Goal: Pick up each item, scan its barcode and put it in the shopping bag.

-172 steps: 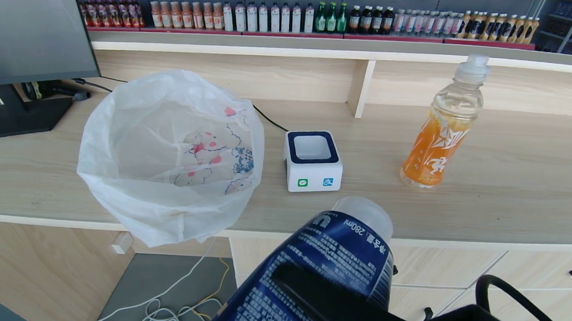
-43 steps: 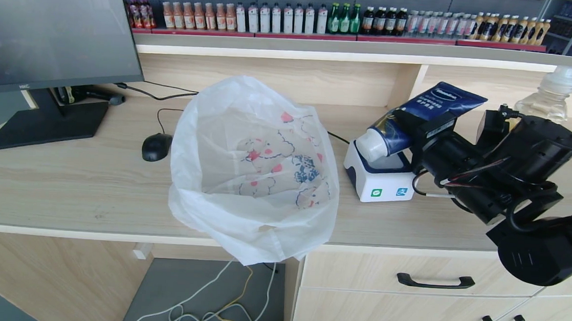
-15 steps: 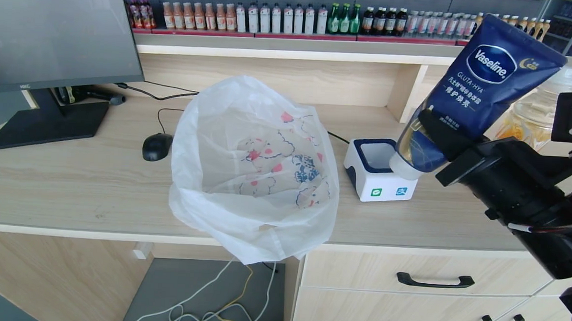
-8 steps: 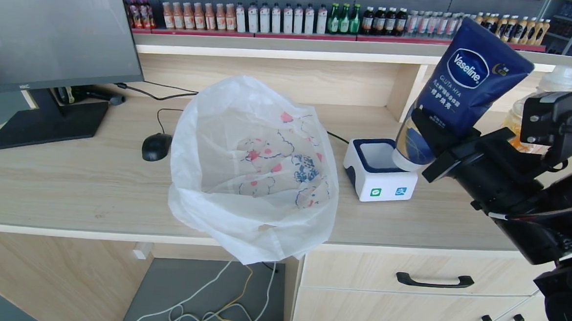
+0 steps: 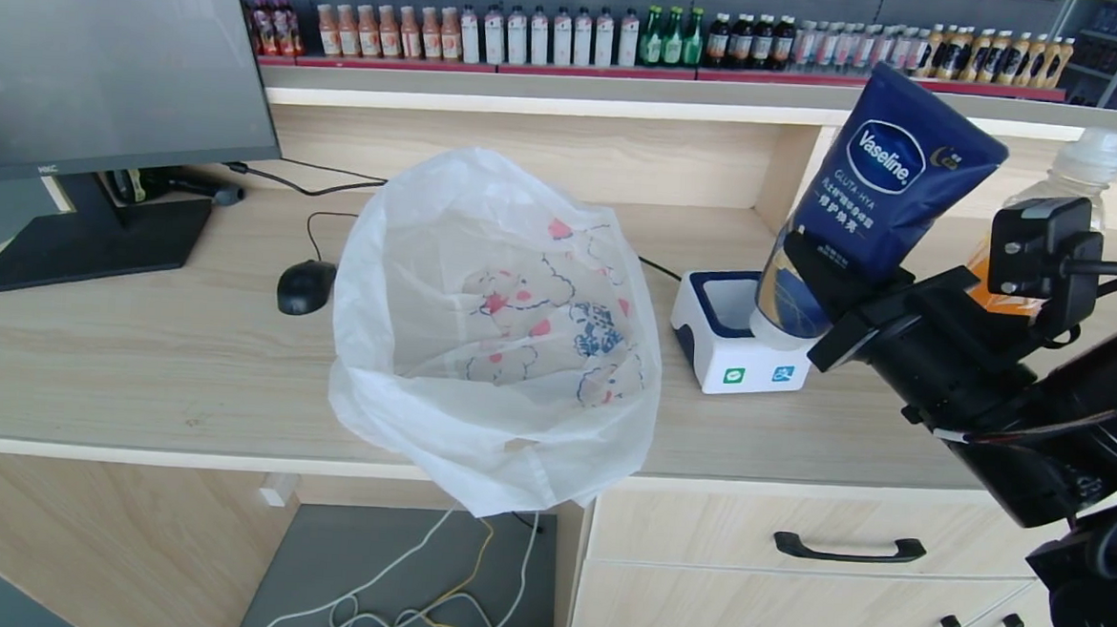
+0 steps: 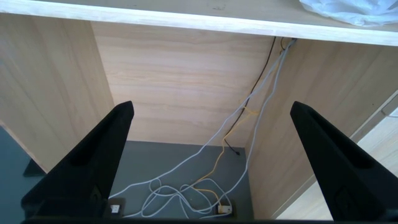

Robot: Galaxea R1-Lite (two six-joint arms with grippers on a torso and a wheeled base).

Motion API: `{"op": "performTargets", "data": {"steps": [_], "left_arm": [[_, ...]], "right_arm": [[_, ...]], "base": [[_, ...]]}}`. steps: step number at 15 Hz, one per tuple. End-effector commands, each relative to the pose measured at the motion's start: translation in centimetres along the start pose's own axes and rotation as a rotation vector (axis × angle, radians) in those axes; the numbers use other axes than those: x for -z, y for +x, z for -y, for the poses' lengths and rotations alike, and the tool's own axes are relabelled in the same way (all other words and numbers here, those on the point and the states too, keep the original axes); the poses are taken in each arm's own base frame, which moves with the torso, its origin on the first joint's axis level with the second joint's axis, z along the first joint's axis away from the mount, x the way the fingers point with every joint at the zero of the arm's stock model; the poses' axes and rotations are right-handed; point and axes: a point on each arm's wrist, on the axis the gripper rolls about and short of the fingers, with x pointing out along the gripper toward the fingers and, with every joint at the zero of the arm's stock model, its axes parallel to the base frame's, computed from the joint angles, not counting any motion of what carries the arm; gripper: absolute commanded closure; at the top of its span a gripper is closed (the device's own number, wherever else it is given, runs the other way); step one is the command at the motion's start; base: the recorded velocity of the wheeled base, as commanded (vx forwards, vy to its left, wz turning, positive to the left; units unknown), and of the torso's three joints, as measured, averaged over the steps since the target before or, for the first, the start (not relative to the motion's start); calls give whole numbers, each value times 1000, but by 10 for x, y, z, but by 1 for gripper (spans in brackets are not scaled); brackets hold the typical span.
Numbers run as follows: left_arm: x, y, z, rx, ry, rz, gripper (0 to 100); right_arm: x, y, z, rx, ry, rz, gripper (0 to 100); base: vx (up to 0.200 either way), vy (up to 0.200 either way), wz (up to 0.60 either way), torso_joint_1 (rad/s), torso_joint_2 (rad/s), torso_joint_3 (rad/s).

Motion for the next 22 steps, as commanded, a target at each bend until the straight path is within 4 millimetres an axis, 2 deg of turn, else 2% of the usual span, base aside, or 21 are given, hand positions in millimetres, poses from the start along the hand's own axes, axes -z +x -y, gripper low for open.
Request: {"op": "performTargets", "data": {"steps": [1, 5, 18, 22], "left_arm": [[0, 0, 0, 0, -1, 0, 0], [0, 0, 0, -2, -3, 0, 0], [0, 0, 0, -2, -3, 0, 0], [0, 0, 0, 0, -1, 0, 0]], "right_arm": [[-2, 2, 0, 1, 0, 11, 100], [-10, -1, 3, 9, -1, 35, 100], [-19, -3, 4, 13, 8, 59, 100], [-15, -1, 3, 11, 8, 52, 100]], "base": [[0, 200, 0, -2, -2, 2], [0, 200, 0, 1, 4, 6], [0, 200, 0, 1, 2, 3], [0, 0, 0, 0, 0, 0]]}}
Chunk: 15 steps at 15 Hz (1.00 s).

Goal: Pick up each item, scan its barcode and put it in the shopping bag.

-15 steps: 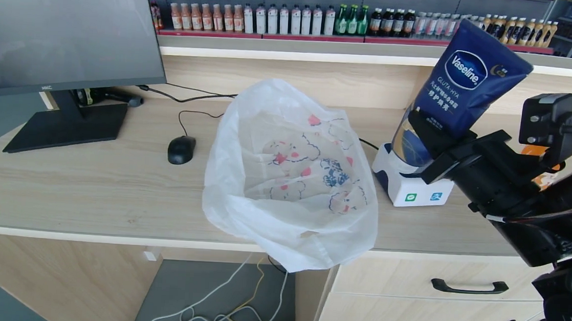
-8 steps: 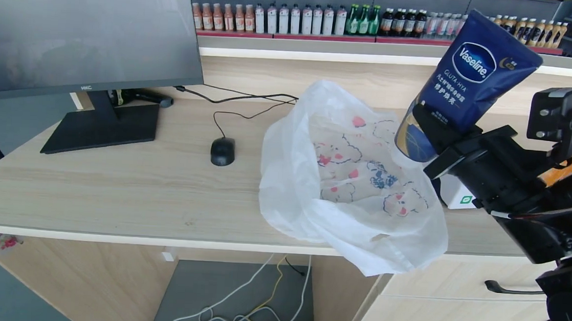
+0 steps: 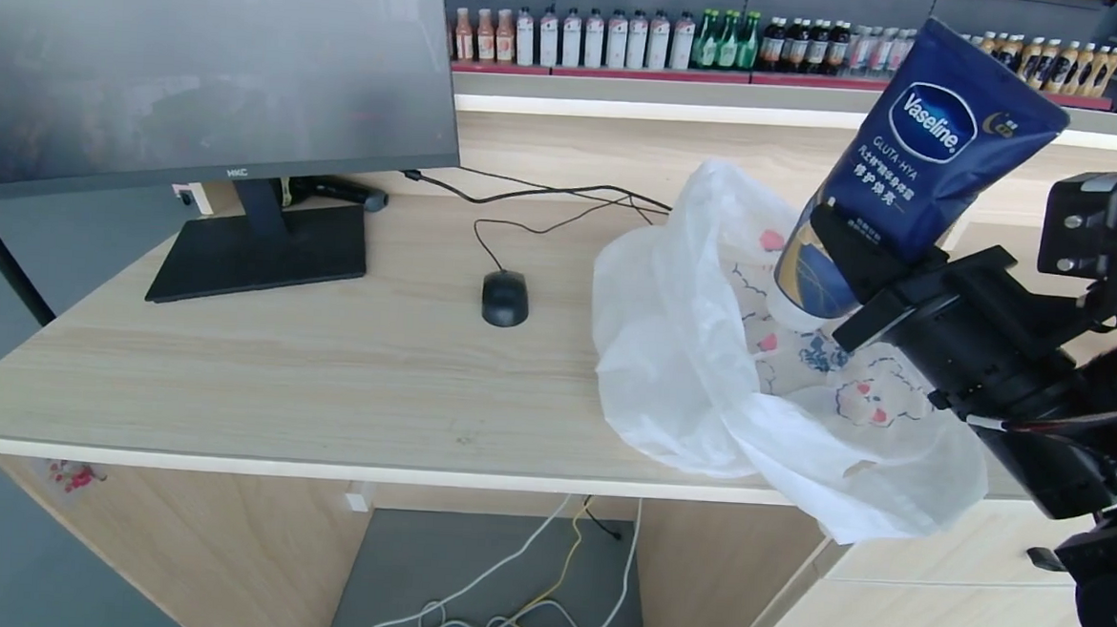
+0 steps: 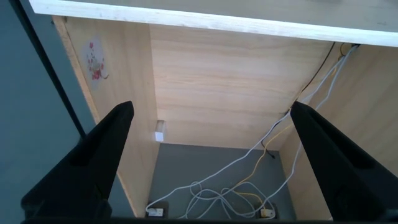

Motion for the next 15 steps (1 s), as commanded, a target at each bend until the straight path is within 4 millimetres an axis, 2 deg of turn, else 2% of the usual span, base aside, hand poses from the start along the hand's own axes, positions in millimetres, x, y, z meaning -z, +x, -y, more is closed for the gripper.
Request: {"op": "performTargets", "data": {"steps": [1, 5, 7, 10, 12, 15], "left_arm": [[0, 0, 0, 2, 0, 0, 0], [0, 0, 0, 2, 0, 0, 0], [0, 0, 0, 2, 0, 0, 0], [0, 0, 0, 2, 0, 0, 0], [0, 0, 0, 2, 0, 0, 0], [0, 0, 0, 0, 0, 0, 0]], "right_arm": [[2, 0, -1, -6, 1, -3, 100], [8, 7, -1, -7, 0, -11, 100], [14, 21, -3, -12, 9, 5, 100], [34, 40, -11, -37, 22, -7, 100], [44, 41, -20, -61, 33, -34, 100], [48, 37, -29, -89, 46, -57, 100]], "base": [[0, 0, 0, 0, 0, 0], [0, 0, 0, 0, 0, 0], [0, 0, 0, 0, 0, 0], [0, 0, 0, 0, 0, 0], [0, 0, 0, 0, 0, 0], [0, 0, 0, 0, 0, 0]]}}
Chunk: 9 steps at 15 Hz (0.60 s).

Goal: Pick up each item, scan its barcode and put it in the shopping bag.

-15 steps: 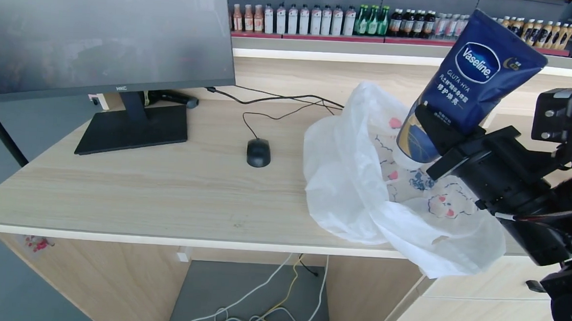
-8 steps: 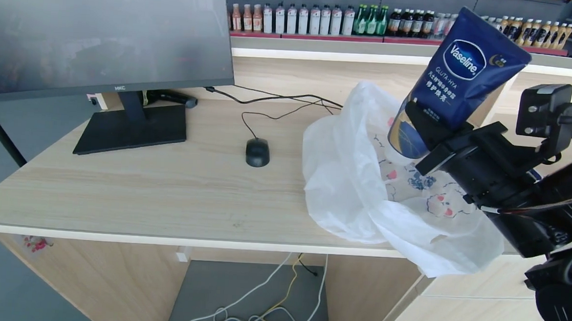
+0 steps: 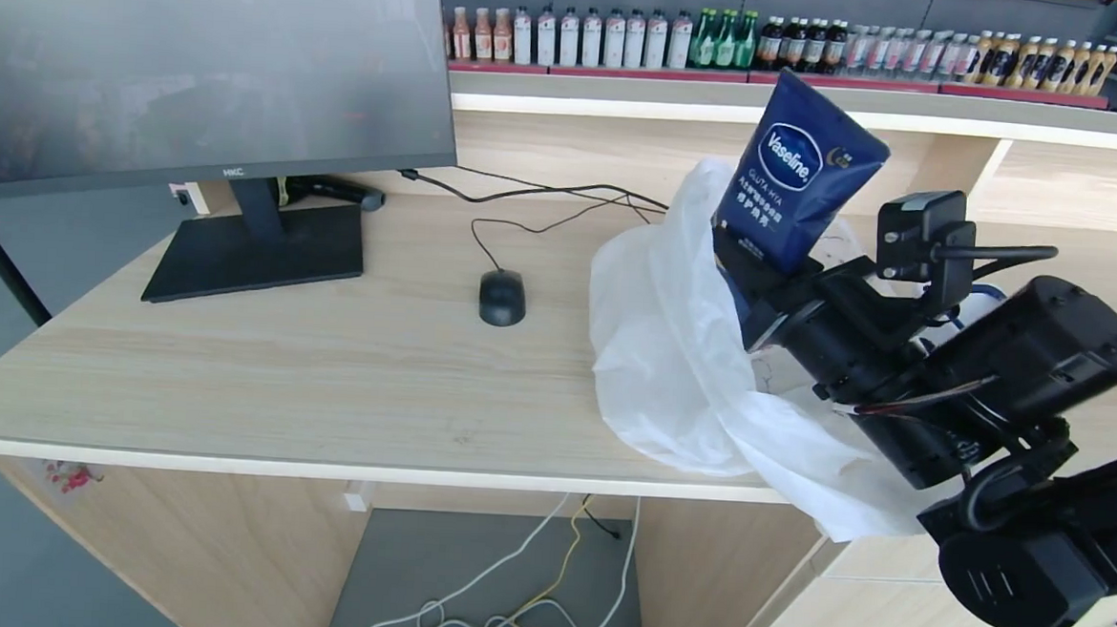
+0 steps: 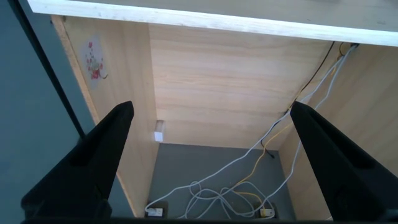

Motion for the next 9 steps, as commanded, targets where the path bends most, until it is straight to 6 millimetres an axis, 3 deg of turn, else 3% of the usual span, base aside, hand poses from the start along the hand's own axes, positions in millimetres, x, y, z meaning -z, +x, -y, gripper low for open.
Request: {"op": "performTargets", "data": {"steps": [1, 9], "left_arm": [[0, 0, 0, 0, 0, 0, 0], [0, 0, 0, 0, 0, 0, 0]], "right_arm": [[9, -3, -3, -10, 4, -34, 100], [22, -11, -10, -30, 22, -96, 100]], "base": [[0, 0, 0, 0, 0, 0], [0, 0, 0, 0, 0, 0]]}}
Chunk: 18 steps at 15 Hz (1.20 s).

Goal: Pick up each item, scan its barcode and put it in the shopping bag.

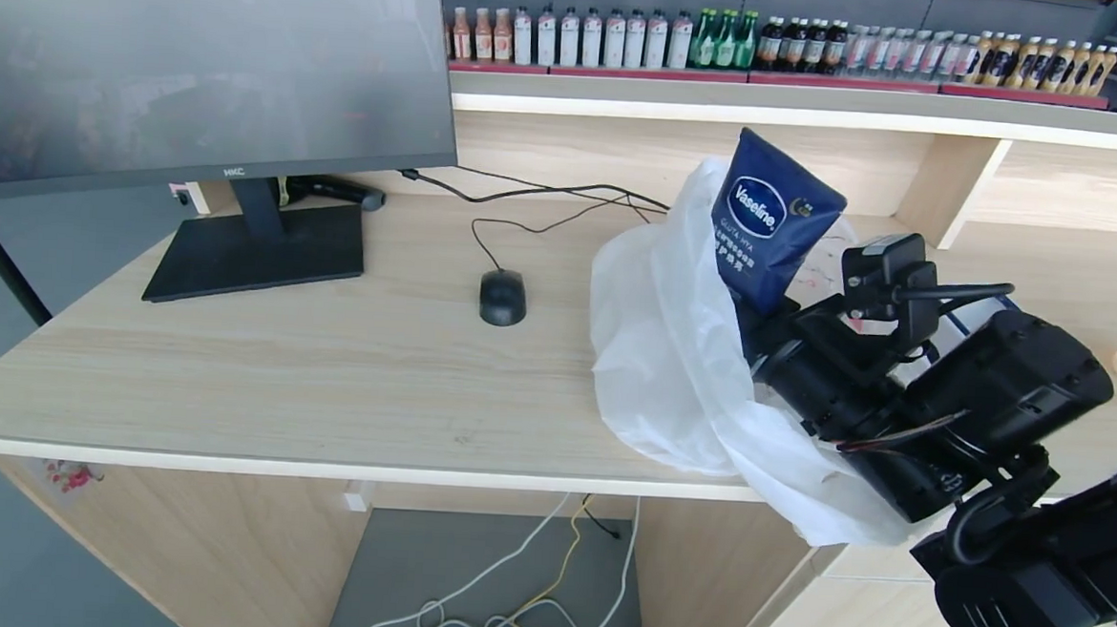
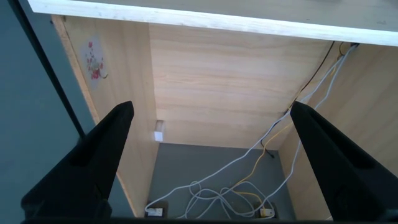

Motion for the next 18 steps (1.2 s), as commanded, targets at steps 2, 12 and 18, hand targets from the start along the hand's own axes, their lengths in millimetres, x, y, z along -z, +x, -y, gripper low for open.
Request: {"op": "performTargets", "data": {"steps": [2, 12, 18], "left_arm": [[0, 0, 0, 1, 0, 0, 0], [0, 0, 0, -1, 0, 0, 0], [0, 0, 0, 1, 0, 0, 0]], "right_arm": [[9, 2, -7, -20, 24, -25, 100], [23, 3, -11, -31, 31, -65, 100], [31, -1, -11, -31, 33, -101, 100]], "base": [[0, 0, 0, 0, 0, 0], [0, 0, 0, 0, 0, 0], [0, 0, 0, 0, 0, 0]]}}
